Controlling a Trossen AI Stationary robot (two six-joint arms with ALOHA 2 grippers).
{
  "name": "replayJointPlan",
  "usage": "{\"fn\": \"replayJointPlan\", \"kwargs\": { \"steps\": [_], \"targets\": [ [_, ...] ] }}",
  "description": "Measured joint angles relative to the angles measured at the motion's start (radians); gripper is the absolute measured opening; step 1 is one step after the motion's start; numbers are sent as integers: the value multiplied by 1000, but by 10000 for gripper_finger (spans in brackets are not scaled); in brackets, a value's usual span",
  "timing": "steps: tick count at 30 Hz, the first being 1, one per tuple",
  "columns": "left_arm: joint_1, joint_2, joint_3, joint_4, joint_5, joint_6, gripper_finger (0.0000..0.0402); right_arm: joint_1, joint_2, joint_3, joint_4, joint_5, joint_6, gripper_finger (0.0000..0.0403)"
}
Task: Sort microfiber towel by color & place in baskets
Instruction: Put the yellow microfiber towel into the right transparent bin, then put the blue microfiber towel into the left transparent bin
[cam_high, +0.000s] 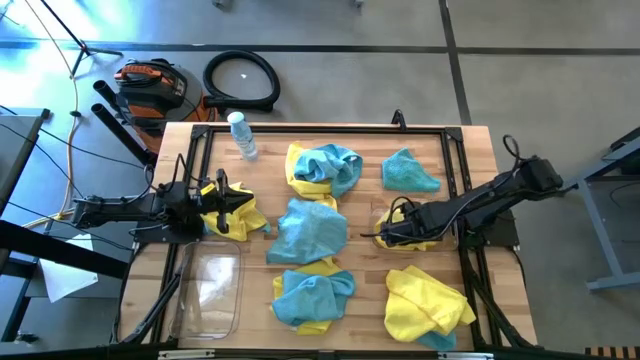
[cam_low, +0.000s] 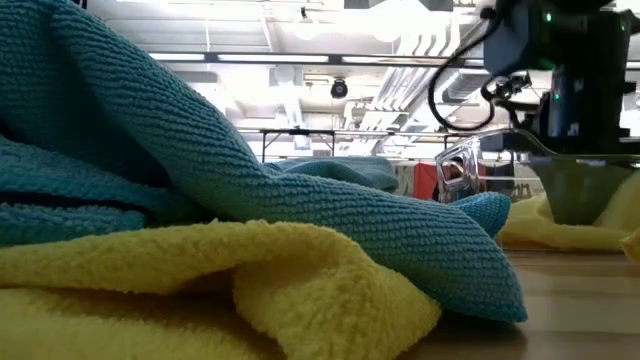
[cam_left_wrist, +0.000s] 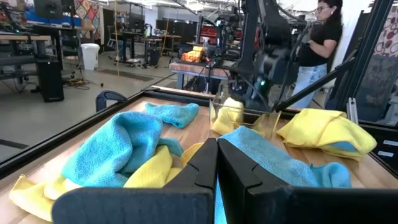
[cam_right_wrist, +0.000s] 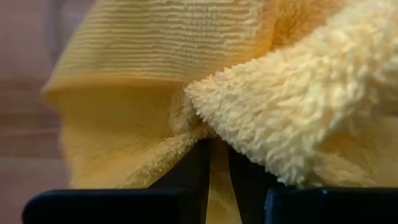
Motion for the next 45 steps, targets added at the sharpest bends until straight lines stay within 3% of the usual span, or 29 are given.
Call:
{"fn": "replayJointPlan", "kwargs": {
  "steps": [7, 15, 22, 28, 37, 41, 45],
  "targets": [
    [0, 0, 0, 0, 0, 0, 0, 0, -16, 22, -33, -10, -14, 55],
    [0, 0, 0, 0, 0, 0, 0, 1, -103, 204, -217, 8, -58, 55],
    [0, 0, 0, 0, 0, 0, 0, 23, -139, 417, -375, 168, -172, 55],
    [0, 0, 0, 18, -25, -18, 0, 27, -140, 541, -479, 135, -387, 55],
    [0, 0, 0, 43, -19, -229, 0, 50, -139, 561, -492, 160, -364, 45],
    [-5, 9, 40, 7, -10, -227, 0, 99, -139, 561, -486, 237, -342, 7],
    [-21, 79, 164, -83, -33, -101, 0, 115, -139, 560, -534, 248, -333, 7]
  ]
}}
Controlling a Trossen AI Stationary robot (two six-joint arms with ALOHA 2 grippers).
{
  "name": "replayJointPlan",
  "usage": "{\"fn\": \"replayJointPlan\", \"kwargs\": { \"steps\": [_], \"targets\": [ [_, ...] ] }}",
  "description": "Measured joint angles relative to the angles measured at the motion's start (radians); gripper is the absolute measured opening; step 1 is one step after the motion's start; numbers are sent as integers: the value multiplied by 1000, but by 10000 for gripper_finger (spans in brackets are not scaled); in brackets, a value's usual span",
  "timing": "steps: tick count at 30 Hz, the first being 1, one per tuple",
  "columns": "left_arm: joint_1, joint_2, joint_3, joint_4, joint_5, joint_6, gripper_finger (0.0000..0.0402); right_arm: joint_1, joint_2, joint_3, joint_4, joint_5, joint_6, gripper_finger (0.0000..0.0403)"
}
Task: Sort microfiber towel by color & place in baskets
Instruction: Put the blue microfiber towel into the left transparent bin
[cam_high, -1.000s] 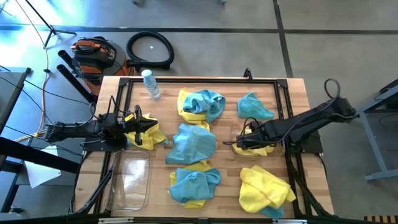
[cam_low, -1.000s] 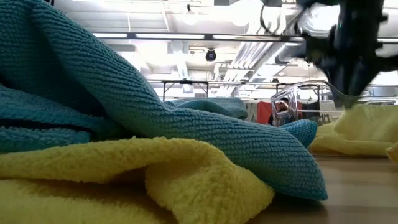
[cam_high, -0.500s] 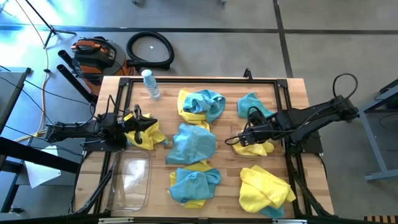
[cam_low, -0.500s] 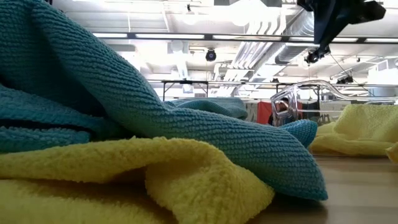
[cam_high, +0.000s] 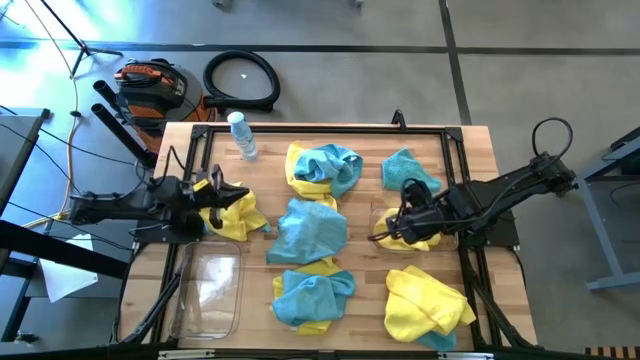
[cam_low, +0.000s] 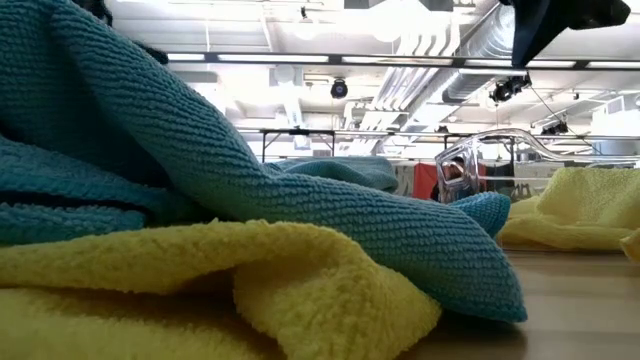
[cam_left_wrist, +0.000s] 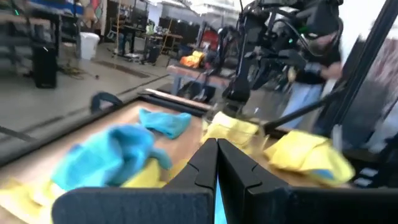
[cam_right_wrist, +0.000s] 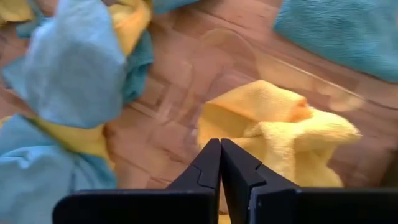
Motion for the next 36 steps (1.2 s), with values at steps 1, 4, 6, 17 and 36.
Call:
{"fn": "replayJointPlan", "kwargs": {
  "steps": [1, 4, 6, 17, 36],
  "targets": [
    [-4, 31, 46, -31, -19, 24, 0, 0, 0, 0, -18, 0, 0, 4],
    [-17, 155, 188, -139, -79, 62, 0, -6, -2, 0, -56, 1, -2, 2],
    [-29, 260, 280, -192, -106, 67, 0, -16, -7, 0, -57, 3, -33, 1],
    [-99, 896, 763, -427, -136, 35, 0, -23, -235, -360, 288, -25, -162, 0],
    [-123, 1581, 1347, -775, -99, -262, 8, -23, -668, -549, 351, -13, -441, 0]
  ]
}}
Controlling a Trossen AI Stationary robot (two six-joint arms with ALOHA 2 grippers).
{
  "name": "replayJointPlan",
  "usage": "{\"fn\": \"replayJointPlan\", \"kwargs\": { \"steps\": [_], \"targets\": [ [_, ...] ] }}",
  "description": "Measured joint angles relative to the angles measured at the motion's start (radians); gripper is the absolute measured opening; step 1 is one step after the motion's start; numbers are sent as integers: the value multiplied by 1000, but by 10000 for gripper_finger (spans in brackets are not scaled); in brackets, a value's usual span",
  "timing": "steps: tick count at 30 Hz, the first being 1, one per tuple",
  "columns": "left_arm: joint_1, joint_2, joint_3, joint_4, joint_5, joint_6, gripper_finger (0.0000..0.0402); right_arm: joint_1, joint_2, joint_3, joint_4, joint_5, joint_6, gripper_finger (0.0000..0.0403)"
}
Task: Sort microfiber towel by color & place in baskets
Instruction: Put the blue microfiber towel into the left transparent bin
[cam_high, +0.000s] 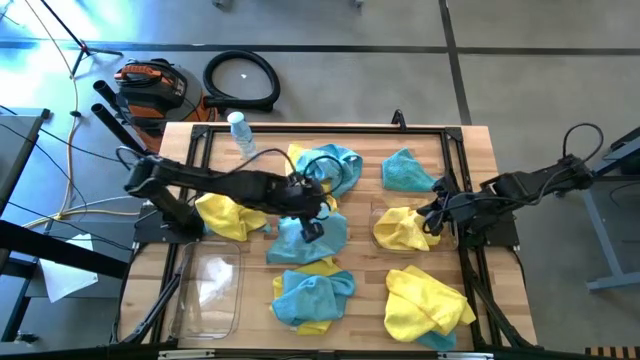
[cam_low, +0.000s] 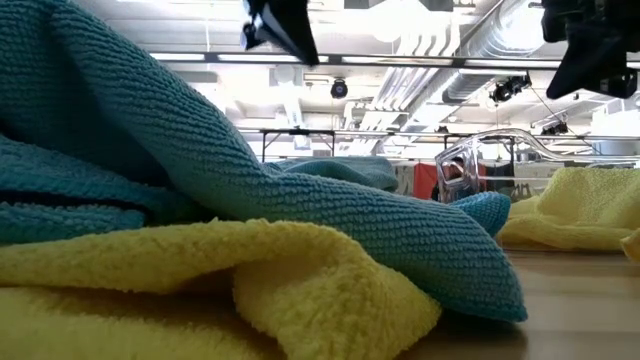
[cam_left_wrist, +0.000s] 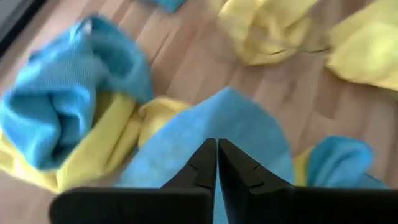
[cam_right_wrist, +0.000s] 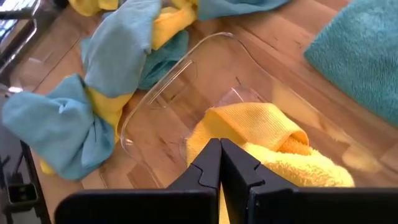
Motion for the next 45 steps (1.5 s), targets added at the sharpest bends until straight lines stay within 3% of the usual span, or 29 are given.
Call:
{"fn": "replayJointPlan", "kwargs": {
  "steps": [9, 12, 18, 22, 25, 35, 45],
  "targets": [
    [-8, 160, 1, -47, 38, -134, 97, 0, -5, 0, -2, -55, -91, 0],
    [-16, 206, 1, -48, 103, -140, 112, 0, -5, 0, -2, -55, -92, 0],
    [-16, 282, 1, -47, 163, -169, 109, 0, -5, 0, -2, -56, -96, 0],
    [-19, 304, 0, -64, 163, -192, 57, 0, -5, 0, -2, -55, -94, 0],
    [-21, 284, 0, -78, 158, -210, 10, 0, -5, 0, -2, -56, -96, 0],
    [-80, 98, 51, -294, 111, -301, 1, 0, -4, 0, 1, -34, -111, 0],
    [-262, -166, 71, -392, 53, -354, 0, 0, -2, 0, 59, 1, -106, 0]
  ]
}}
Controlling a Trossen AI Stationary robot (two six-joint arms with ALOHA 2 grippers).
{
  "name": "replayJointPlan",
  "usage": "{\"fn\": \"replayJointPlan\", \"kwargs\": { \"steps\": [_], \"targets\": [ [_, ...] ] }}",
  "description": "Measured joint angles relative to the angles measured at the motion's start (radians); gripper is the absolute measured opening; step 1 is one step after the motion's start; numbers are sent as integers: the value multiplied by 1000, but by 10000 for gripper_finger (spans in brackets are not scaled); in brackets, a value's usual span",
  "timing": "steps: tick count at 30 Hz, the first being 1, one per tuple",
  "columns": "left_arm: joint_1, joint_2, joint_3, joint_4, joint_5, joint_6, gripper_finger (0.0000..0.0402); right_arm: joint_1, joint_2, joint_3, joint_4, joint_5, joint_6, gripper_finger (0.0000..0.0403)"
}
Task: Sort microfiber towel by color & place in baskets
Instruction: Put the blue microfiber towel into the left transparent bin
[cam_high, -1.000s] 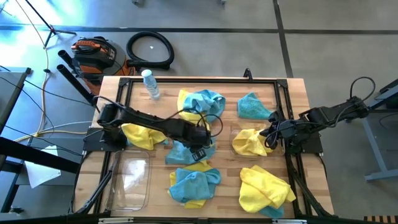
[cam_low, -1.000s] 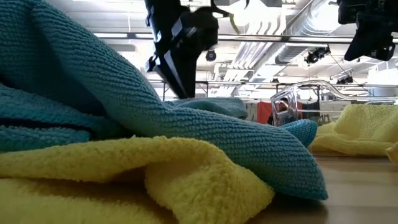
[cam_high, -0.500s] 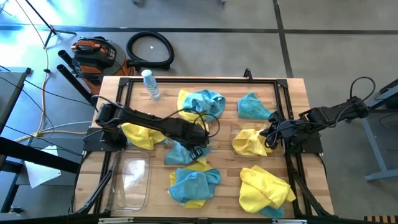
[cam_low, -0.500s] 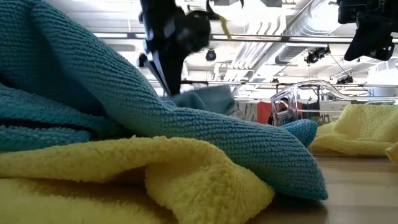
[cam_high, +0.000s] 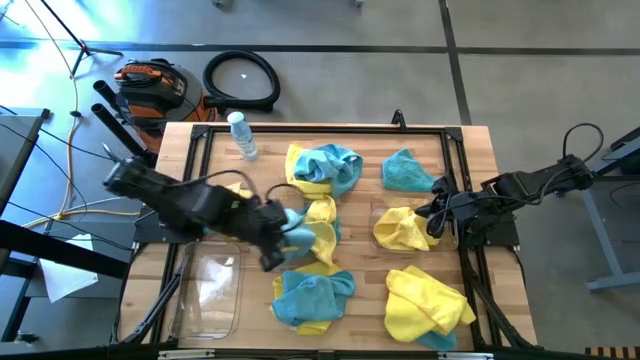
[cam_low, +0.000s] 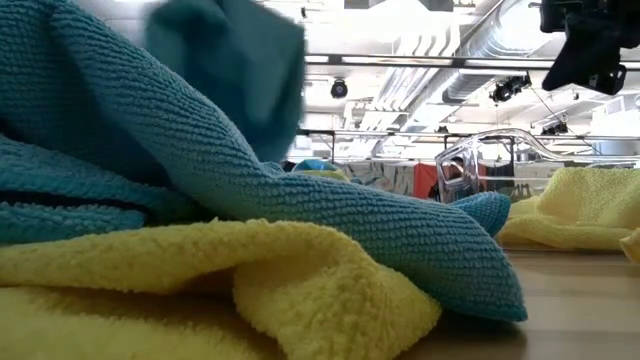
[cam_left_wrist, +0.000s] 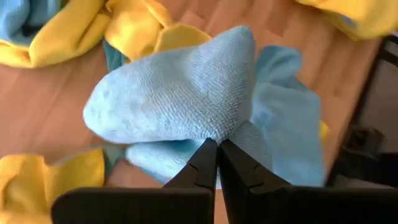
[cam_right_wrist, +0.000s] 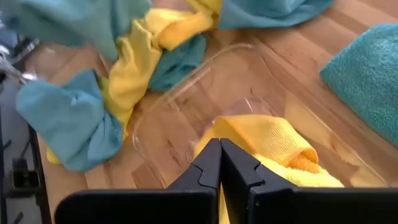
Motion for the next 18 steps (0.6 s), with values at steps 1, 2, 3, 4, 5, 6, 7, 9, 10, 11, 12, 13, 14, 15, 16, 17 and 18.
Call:
{"fn": "replayJointPlan", "kwargs": {
  "steps": [1, 2, 3, 4, 5, 6, 7, 9, 10, 11, 12, 13, 14, 15, 16, 17, 18],
  "targets": [
    [-19, -23, 0, -15, 0, -13, 0, 0, 0, 0, 5, 13, 10, 0],
    [-38, -45, 0, -32, 0, -25, 0, 0, 0, 0, 6, 25, 21, 0],
    [-59, -64, 0, -53, 0, -34, 0, 0, 0, 0, 8, 41, 25, 0],
    [-79, -83, 0, -79, 0, -46, 0, 0, 0, 0, 12, 50, 33, 0],
    [-99, -98, 0, -108, 0, -57, 0, 0, 0, 0, 14, 61, 43, 0],
    [-121, -113, 0, -140, 3, -76, 0, 0, 0, 0, 14, 66, 49, 0],
    [-142, -126, 0, -171, 13, -98, 0, 0, 0, 0, 14, 71, 58, 0],
    [-179, -149, 0, -234, 61, -139, 0, 0, 0, 0, 14, 81, 86, 0],
    [-197, -158, 0, -264, 89, -158, 0, 0, 0, 0, 13, 86, 98, 0],
    [-216, -166, 0, -293, 117, -176, 0, 0, 0, 0, 13, 92, 109, 0],
    [-235, -174, 0, -323, 148, -196, 0, 0, 0, 0, 13, 97, 120, 0],
    [-253, -182, 0, -351, 181, -218, 0, 0, 0, 0, 13, 102, 129, 0],
    [-273, -191, 0, -364, 218, -239, 0, 0, 0, 0, 13, 113, 133, 0],
    [-291, -201, 0, -358, 254, -249, 0, 0, 0, 0, 13, 124, 140, 0],
    [-310, -210, 0, -351, 286, -253, 0, 0, 0, 0, 13, 134, 154, 0],
    [-331, -219, 0, -351, 312, -266, 0, 0, 0, 0, 13, 146, 163, 0],
    [-351, -228, 0, -355, 341, -291, 0, 0, 0, 0, 13, 154, 177, 0]
  ]
}}
